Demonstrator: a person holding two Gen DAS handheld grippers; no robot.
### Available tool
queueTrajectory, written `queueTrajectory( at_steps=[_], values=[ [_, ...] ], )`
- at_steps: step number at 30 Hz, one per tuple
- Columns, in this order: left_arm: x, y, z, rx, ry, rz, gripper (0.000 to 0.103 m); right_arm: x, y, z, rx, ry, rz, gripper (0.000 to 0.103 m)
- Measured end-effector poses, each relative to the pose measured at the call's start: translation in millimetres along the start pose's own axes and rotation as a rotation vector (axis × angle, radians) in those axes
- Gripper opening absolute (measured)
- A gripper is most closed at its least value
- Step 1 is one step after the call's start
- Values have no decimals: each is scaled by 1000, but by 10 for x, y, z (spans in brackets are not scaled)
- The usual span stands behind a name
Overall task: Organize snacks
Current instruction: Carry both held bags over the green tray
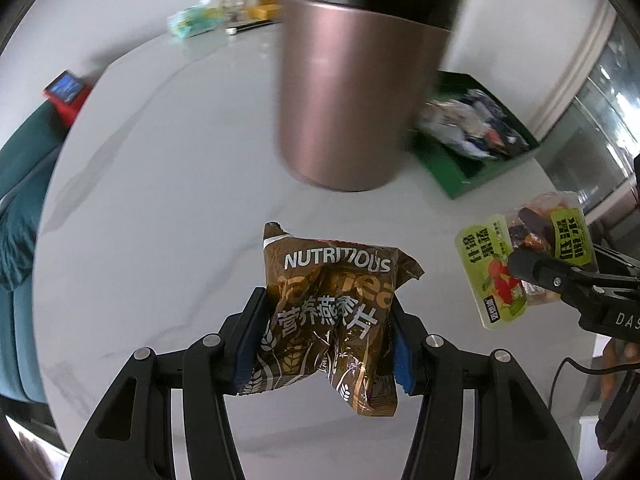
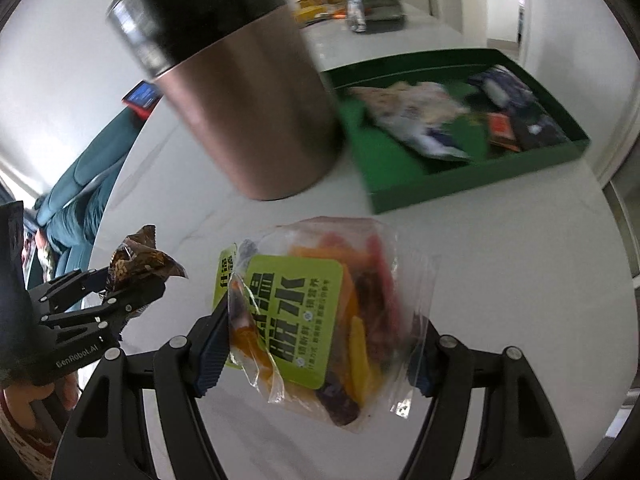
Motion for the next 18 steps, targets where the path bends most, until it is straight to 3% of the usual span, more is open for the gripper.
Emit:
queueTrajectory(
  at_steps=[9, 18],
  values=[
    [195, -162, 941, -40, -48, -1, 49, 27, 409, 879, -30, -25, 30, 103],
    [382, -358, 1718, -41, -43, 12, 49, 142, 520, 1616, -24, -9, 26, 103]
  ],
)
Point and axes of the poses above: each gripper's, at about its wrist camera, not at the fingertips, and y roughly against the way its jaws point, z to its right, x to its top, the point moved 2 cm from there along -y, roughly the way its jaws point, and after that the axes turned 8 degrees about y, right-handed, at the moved point
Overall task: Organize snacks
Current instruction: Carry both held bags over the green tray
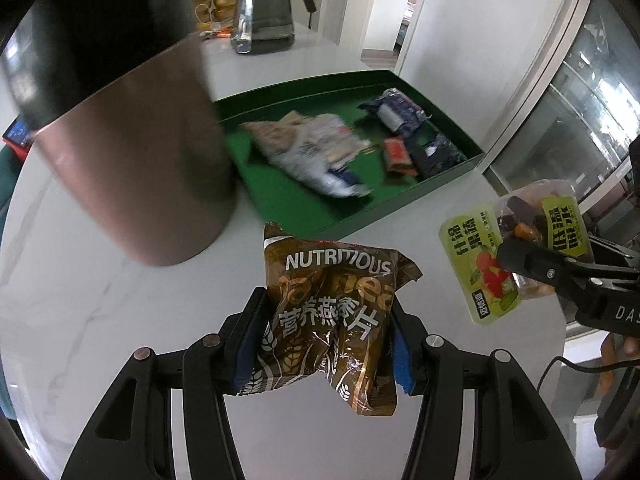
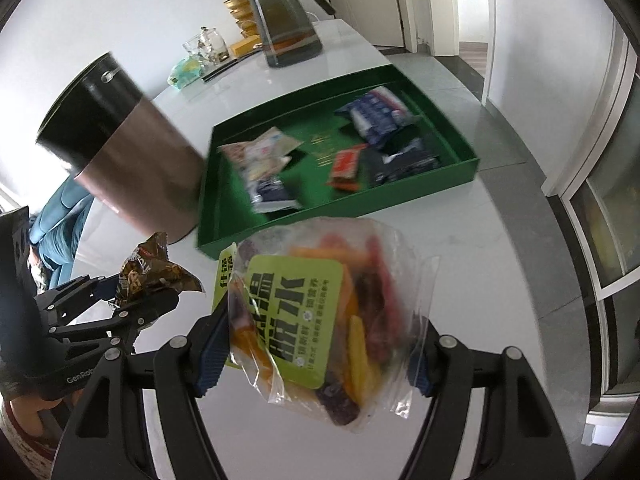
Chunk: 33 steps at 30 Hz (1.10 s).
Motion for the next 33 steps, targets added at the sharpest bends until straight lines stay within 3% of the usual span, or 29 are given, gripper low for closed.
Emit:
queueTrajectory(
  at_steps=[8, 14, 25, 33],
  values=[
    [370, -276, 517, 17, 34, 23, 49, 321, 44, 467, 14, 33, 20, 103],
    [698, -381, 679, 50, 62, 55, 49, 691, 1, 653, 31, 70, 36, 103],
    [1251, -669, 467, 141, 149, 97, 49, 1441, -423, 718, 46, 150, 30, 103],
    [1435, -931, 299, 173, 176, 72, 49, 1700, -766, 688, 51, 183, -13, 103]
  ],
)
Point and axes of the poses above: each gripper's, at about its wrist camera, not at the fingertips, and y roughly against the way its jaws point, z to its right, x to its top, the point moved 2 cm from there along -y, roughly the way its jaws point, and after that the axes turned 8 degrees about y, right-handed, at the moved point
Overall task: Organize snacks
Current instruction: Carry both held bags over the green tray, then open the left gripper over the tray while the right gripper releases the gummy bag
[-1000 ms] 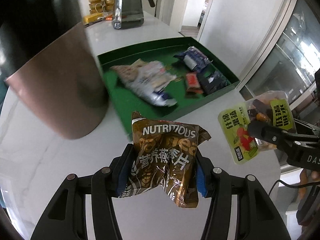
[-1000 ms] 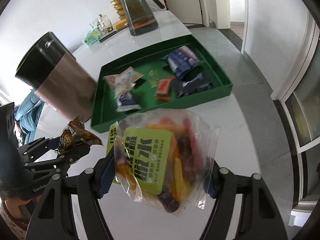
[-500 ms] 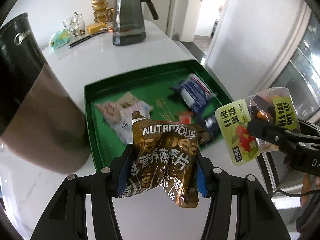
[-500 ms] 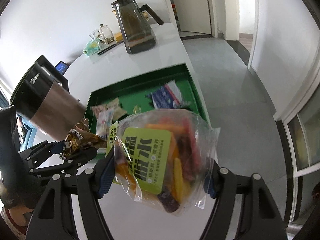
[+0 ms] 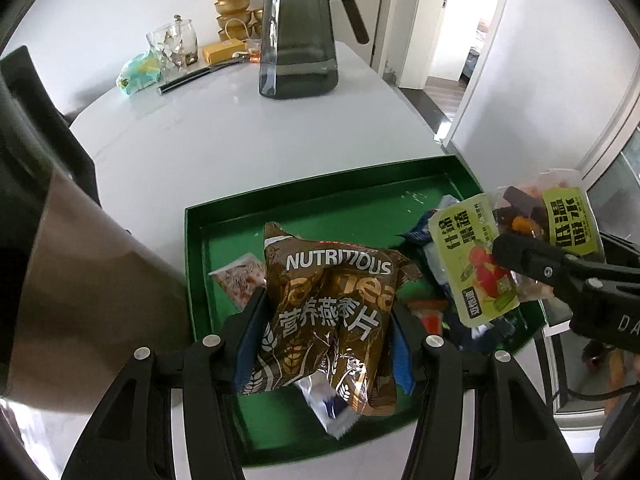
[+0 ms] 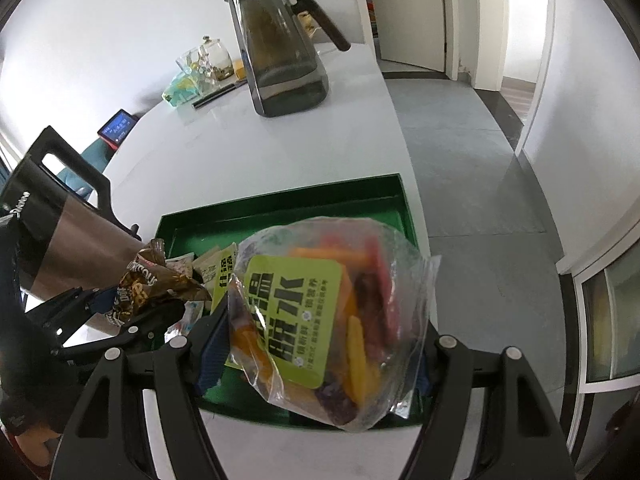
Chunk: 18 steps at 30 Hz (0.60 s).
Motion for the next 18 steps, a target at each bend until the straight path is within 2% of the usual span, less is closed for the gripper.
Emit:
queueTrajectory(
  at_steps=[12, 18],
  values=[
    [9, -208, 38, 42, 8, -27, 50, -71, -346, 64, -67, 32, -109, 103],
    [-13, -274, -5, 52, 25, -38, 50, -96, -406, 108, -88, 41, -123, 103]
  ],
)
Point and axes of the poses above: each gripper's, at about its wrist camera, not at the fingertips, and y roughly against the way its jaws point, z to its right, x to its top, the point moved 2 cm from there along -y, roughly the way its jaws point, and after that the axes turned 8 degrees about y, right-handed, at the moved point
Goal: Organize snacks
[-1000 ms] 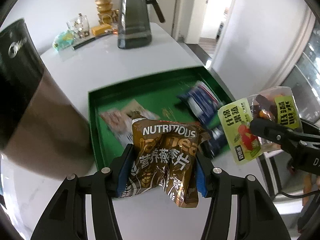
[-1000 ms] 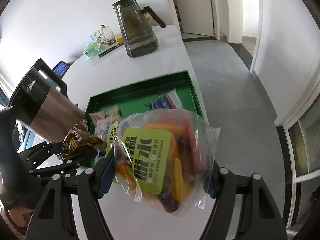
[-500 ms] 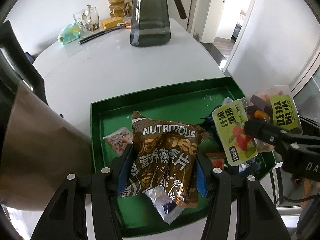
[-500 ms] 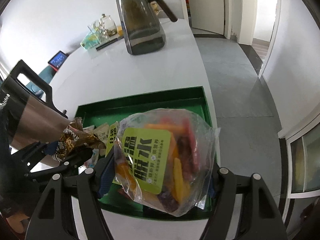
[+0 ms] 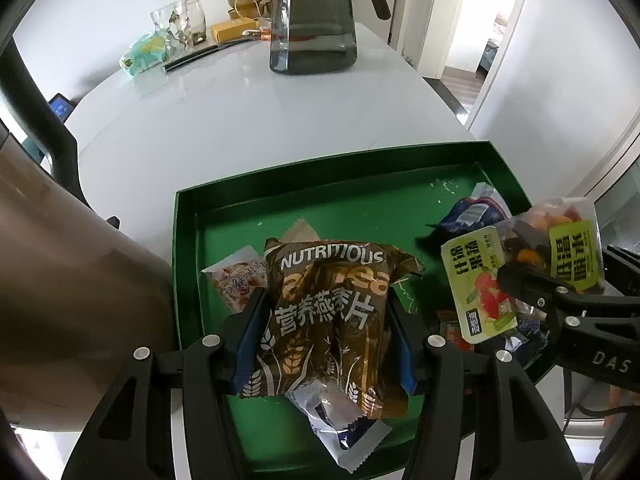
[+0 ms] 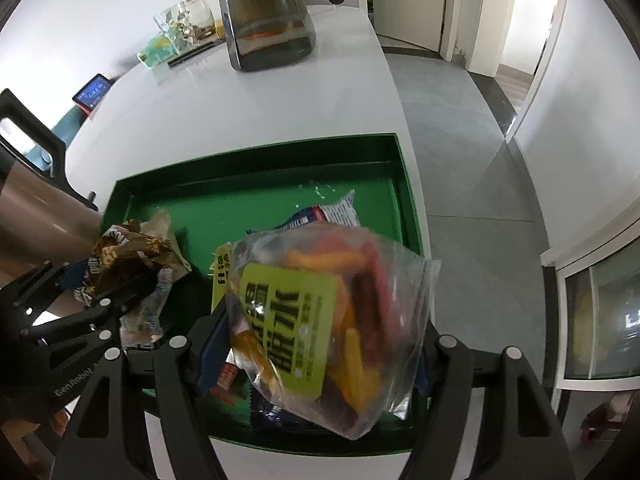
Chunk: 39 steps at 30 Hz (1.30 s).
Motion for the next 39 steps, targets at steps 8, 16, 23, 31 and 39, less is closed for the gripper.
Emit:
queueTrajectory(
  at_steps=[8, 16, 23, 31, 39],
  values=[
    [11, 22, 16, 2, -2, -11, 59, -9, 5, 50, 34, -55, 4, 103],
    [-69, 150, 57, 14, -31, 13, 74, -17, 56, 68, 40, -96, 16, 103],
    [-141, 200, 17, 19, -25, 7, 82, 31, 195, 35, 3, -79, 48, 103],
    [-198, 335, 47, 14, -53, 33, 98, -7, 255, 7, -25, -84, 80, 103],
    [-254, 417, 74, 4, -58, 56, 101, -74, 464, -37, -61, -74, 126, 103]
  ],
)
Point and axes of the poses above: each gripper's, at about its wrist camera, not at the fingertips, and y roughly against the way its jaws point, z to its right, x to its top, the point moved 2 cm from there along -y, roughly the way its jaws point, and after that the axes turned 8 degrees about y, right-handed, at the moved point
